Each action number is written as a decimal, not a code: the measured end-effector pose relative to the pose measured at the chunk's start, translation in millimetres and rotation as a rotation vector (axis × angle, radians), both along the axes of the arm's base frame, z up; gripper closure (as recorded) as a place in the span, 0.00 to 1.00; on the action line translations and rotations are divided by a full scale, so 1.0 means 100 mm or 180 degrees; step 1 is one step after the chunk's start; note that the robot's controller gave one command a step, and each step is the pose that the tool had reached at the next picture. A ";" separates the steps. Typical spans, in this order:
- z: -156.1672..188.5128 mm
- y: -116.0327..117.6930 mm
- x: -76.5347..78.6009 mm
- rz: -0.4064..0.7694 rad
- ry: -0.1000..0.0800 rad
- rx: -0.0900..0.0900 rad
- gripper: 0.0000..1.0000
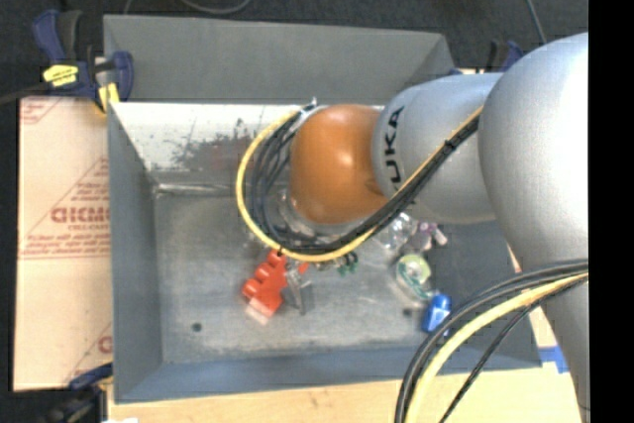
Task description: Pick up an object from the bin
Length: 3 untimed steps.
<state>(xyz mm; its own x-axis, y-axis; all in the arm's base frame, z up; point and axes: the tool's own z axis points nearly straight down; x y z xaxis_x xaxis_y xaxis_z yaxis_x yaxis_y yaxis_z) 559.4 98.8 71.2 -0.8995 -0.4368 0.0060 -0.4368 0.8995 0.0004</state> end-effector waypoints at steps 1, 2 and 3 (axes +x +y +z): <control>0.30 0.01 -0.06 0.0401 -0.0036 0.0010 0.00; 0.32 -0.01 0.11 0.0632 -0.0041 0.0010 0.00; -0.02 -0.05 0.13 0.0839 -0.0018 0.0007 0.00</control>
Offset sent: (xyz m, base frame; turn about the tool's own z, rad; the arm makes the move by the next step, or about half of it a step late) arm -0.0079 0.0016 0.0288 -0.1280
